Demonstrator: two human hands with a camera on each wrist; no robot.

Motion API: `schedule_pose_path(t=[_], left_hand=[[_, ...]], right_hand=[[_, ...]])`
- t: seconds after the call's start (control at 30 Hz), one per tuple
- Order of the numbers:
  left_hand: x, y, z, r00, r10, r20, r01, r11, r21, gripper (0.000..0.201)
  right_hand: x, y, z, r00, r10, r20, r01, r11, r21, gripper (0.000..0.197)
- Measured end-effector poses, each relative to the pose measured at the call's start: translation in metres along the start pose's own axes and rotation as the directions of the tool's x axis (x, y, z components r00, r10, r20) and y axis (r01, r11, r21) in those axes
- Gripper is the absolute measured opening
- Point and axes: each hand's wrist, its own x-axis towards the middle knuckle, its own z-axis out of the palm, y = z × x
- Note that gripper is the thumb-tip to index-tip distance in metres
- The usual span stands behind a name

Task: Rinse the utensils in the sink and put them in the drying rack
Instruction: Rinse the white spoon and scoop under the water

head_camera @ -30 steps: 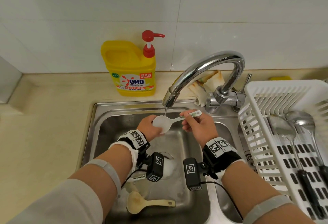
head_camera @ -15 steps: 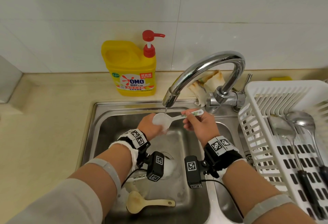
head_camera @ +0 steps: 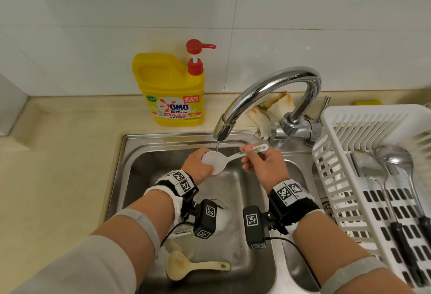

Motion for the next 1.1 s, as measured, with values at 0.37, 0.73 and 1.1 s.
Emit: schedule_pose_path(t=[0.37,0.73,1.1], left_hand=[[0.006,-0.005,0.004,0.993,-0.098,-0.059,0.082,0.968,-0.236,0.011],[0.004,-0.010,0.004,0.992,-0.099,0.078,0.117,0.958,-0.261,0.045],[0.003,-0.017,-0.005,0.998,-0.037,0.043,0.046,0.969,-0.244,0.056]], right_hand=[[-0.002,-0.015,0.000,0.989,-0.140,0.036,0.143,0.982,-0.119,0.012],[-0.006,-0.015,0.002,0.986,-0.148,0.080,0.155,0.984,-0.084,0.012],[-0.003,0.000,0.006,0.963,0.261,0.063,-0.266,0.899,0.347,0.017]])
